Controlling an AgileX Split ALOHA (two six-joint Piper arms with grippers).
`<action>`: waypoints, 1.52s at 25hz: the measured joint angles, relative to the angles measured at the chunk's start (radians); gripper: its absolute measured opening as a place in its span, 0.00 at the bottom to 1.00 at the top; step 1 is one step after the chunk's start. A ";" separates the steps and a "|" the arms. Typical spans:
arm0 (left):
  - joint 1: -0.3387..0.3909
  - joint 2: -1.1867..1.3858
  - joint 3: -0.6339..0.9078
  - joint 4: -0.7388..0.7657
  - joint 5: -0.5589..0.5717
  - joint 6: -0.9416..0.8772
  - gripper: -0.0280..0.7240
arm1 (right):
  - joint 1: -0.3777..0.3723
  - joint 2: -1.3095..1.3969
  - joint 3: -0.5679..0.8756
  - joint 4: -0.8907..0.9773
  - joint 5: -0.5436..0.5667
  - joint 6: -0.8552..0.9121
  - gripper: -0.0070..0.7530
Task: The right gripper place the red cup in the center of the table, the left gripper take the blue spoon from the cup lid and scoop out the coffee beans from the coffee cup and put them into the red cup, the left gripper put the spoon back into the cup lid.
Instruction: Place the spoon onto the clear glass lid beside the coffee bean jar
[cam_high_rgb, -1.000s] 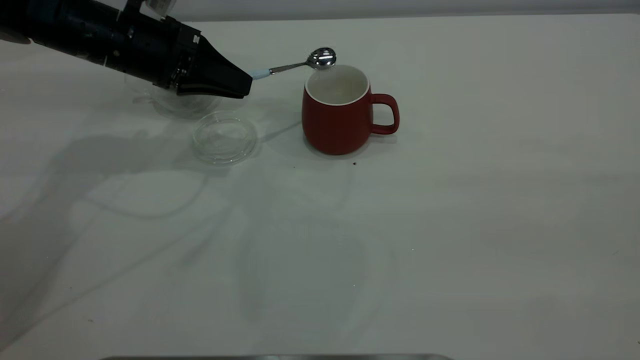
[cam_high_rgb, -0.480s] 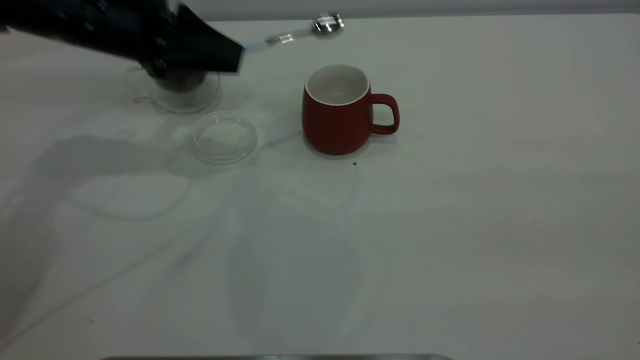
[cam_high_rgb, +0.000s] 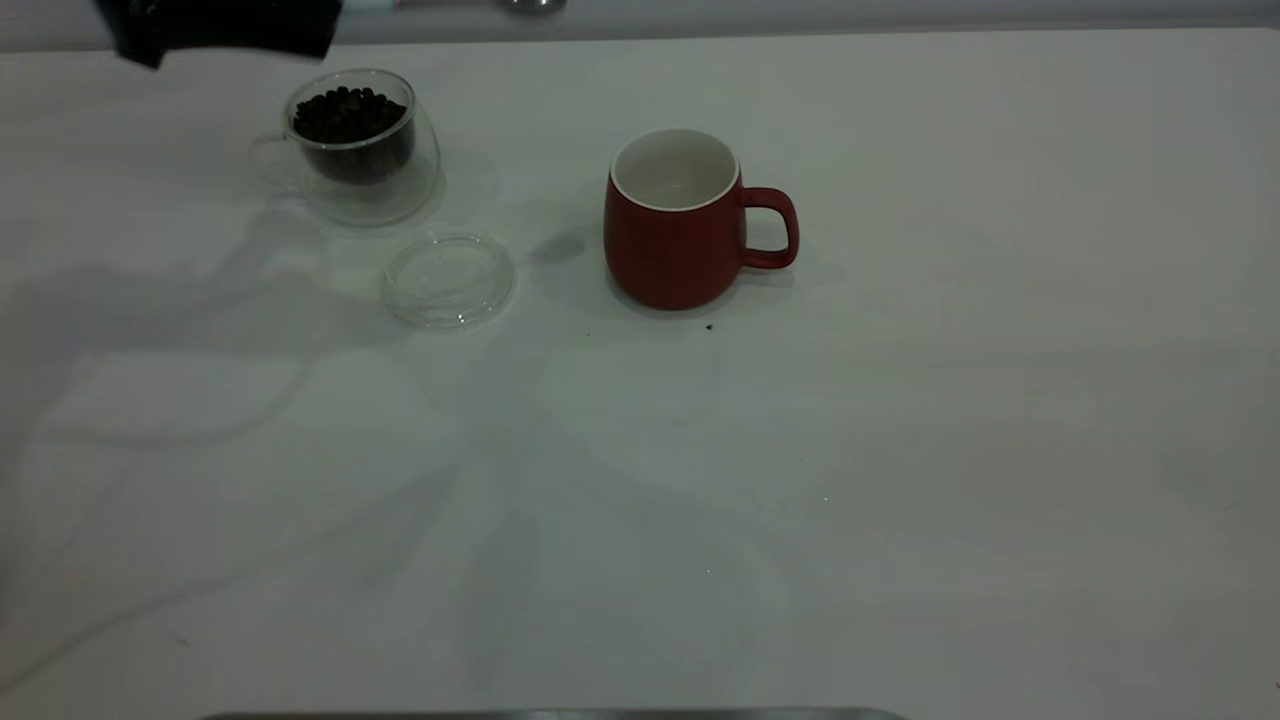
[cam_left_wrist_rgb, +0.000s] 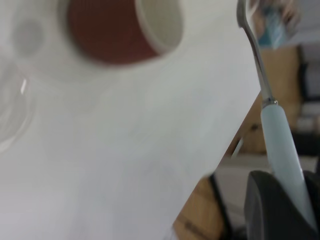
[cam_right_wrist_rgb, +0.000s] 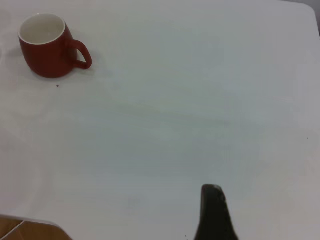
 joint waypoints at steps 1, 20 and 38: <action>0.000 0.000 0.000 0.039 0.000 -0.028 0.20 | 0.000 0.000 0.000 0.000 0.000 0.000 0.73; 0.000 0.163 0.119 0.124 -0.349 -0.091 0.20 | 0.000 0.000 0.000 0.000 0.000 0.000 0.73; 0.000 0.271 0.119 -0.049 -0.350 0.041 0.20 | 0.000 0.000 0.000 0.000 0.000 0.000 0.73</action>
